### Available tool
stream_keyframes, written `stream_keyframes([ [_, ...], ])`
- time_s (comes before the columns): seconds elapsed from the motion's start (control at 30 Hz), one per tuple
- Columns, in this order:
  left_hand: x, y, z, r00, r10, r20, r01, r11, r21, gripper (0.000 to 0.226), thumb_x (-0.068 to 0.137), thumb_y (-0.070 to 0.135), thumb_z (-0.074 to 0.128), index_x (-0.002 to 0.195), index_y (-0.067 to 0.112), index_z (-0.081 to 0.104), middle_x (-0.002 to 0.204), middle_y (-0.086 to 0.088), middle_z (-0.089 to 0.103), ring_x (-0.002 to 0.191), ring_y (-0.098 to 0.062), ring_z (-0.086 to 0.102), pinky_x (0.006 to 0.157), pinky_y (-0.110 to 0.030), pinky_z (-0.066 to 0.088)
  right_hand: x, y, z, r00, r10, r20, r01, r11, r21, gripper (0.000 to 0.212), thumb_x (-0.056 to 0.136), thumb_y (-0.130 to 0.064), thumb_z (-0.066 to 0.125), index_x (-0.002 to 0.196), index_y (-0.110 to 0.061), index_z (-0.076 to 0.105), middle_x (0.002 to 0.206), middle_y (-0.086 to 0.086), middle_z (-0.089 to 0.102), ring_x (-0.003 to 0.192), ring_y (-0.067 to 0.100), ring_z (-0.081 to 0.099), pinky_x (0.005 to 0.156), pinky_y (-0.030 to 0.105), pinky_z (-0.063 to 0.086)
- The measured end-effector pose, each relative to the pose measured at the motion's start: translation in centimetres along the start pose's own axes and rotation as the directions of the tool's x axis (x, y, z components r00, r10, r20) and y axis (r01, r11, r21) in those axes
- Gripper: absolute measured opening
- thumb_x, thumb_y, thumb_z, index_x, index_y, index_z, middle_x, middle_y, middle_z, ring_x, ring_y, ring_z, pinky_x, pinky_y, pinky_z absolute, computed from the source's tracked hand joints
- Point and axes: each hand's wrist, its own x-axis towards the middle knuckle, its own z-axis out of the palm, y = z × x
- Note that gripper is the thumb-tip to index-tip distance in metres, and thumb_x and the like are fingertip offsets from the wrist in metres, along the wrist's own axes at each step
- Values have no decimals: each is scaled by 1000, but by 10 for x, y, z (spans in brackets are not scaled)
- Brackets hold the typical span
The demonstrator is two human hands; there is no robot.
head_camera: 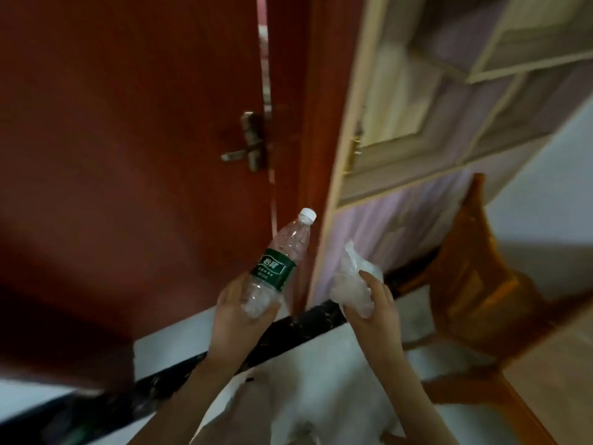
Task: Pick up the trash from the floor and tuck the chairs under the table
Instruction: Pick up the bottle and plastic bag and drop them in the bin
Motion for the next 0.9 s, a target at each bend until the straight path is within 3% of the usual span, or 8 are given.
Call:
stream_keyframes([
  [0.07,-18,-18,-36,990,-115,-83,115,993,-6,68,66,33,84,124,18,52,106,8,58,96,-13,56,73,-21,43,-1,-23,22,987,-146,66,144,989,44,56,81,-11,79,127,-19,50,116,-1,59,102,9,59,89,22,52],
  [0.13,-40,-31,-67,965,-196,-177,195,981,-20,67,66,35,83,124,26,50,103,17,56,94,-5,56,68,-13,41,-5,-46,41,969,-206,134,188,972,139,56,82,-12,78,130,-11,51,121,0,57,107,9,56,95,22,47],
  [0.2,-67,-43,-93,928,-261,-265,261,965,-37,68,64,38,83,123,34,48,102,24,54,92,4,56,65,-7,39,-13,-68,60,934,-298,197,265,948,179,61,82,-17,78,135,-14,48,127,-4,54,112,11,55,99,19,43],
  [0.3,-114,-62,-126,854,-373,-364,372,925,-75,74,62,51,77,128,38,45,104,27,53,94,8,55,66,-9,41,-35,-102,87,868,-397,299,334,911,243,62,82,-19,78,136,-18,46,130,-1,57,114,15,58,97,29,50],
  [0.47,-200,-96,-178,780,-437,-448,471,881,-38,73,67,52,77,130,33,45,115,14,55,98,-4,56,69,-9,42,-98,-154,132,789,-466,401,359,879,314,63,79,-15,80,135,-16,50,131,0,57,117,9,53,93,3,36],
  [0.57,-255,-114,-217,746,-435,-504,501,865,-5,76,67,52,77,132,29,46,114,16,54,100,-6,54,76,-14,42,-151,-185,160,748,-494,443,352,861,366,61,79,-12,79,134,-14,52,129,2,58,112,8,53,88,0,35],
  [0.77,-388,-149,-306,669,-470,-576,578,816,6,70,69,44,79,129,40,42,109,21,50,96,-7,52,79,-19,41,-273,-242,209,682,-525,510,310,839,448,63,78,-12,81,134,-16,52,128,4,57,118,19,55,94,36,51],
  [0.9,-467,-168,-360,538,-521,-662,658,751,-57,71,69,38,82,130,27,48,113,14,55,91,-8,55,78,-18,41,-334,-278,238,602,-566,564,328,819,471,62,79,-14,81,134,-17,52,128,4,56,117,20,55,94,43,53],
])
